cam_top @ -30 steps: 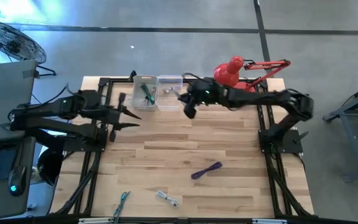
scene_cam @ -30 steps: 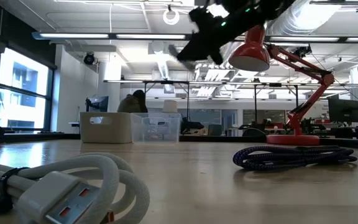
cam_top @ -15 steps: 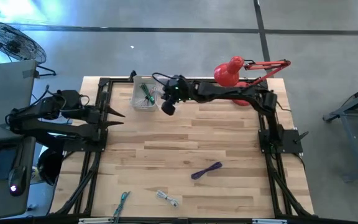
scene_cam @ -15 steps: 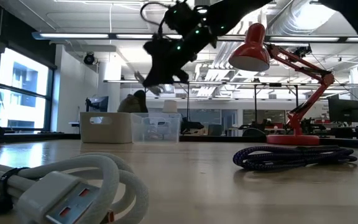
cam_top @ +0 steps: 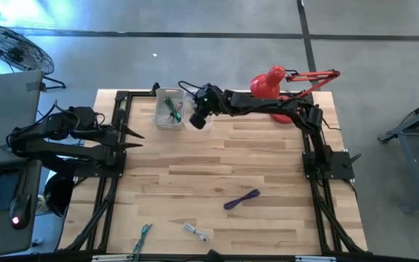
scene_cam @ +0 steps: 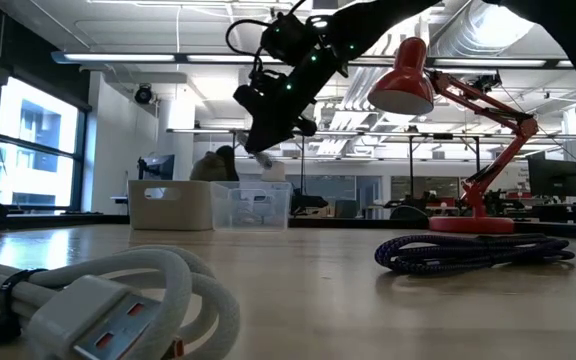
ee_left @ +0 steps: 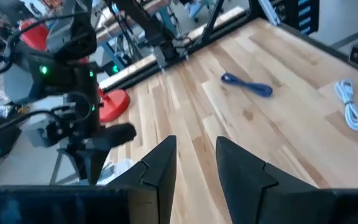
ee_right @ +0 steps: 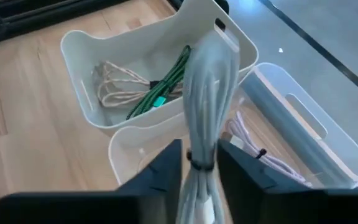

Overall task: Pick & Place USB Port
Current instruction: Put the light blue charger cable into the transparent bin, then put the violet patterned charger cable into the gray bin

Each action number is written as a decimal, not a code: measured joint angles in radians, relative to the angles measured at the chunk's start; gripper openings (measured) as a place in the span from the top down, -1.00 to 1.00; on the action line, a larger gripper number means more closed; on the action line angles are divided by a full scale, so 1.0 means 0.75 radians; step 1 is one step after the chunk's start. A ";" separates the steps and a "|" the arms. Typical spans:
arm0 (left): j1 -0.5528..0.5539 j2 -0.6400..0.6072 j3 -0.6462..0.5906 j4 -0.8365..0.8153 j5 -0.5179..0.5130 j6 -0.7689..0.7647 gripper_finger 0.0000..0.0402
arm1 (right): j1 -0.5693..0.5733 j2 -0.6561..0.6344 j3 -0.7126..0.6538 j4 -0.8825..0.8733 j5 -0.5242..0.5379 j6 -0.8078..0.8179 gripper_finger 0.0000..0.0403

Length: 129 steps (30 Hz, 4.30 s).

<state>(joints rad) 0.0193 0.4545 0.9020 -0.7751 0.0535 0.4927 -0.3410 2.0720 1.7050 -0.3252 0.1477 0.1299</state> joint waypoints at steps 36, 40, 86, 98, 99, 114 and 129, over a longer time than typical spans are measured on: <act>0.000 0.213 0.000 -0.129 0.167 -0.074 0.45 | 0.393 -0.022 -0.001 -0.232 -0.876 -0.294 0.20; -0.001 0.286 0.000 -0.101 0.198 -0.071 0.45 | 0.498 -0.022 -0.001 -0.231 -0.704 -0.325 0.20; -0.001 0.436 0.000 0.035 0.149 -0.069 0.45 | 1.101 -0.022 0.064 -1.095 0.010 0.253 0.21; -0.001 0.435 0.000 0.033 0.149 -0.067 0.45 | 1.115 -0.021 -0.217 -0.861 -0.106 0.242 0.21; -0.001 0.435 0.000 0.032 0.149 -0.069 0.45 | 1.110 -0.023 -0.236 -0.839 -0.107 0.237 0.21; -0.001 0.435 0.000 0.033 0.149 -0.073 0.45 | 1.025 -0.031 -0.413 -0.639 -0.141 0.165 0.23; 0.000 0.436 -0.103 0.079 0.146 -0.137 0.45 | 0.995 -0.016 -0.392 -0.650 0.235 0.301 0.92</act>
<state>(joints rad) 0.0193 0.7815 0.8248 -0.7156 0.1631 0.3903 0.4051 2.0597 1.4112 -0.8130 0.3239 0.3558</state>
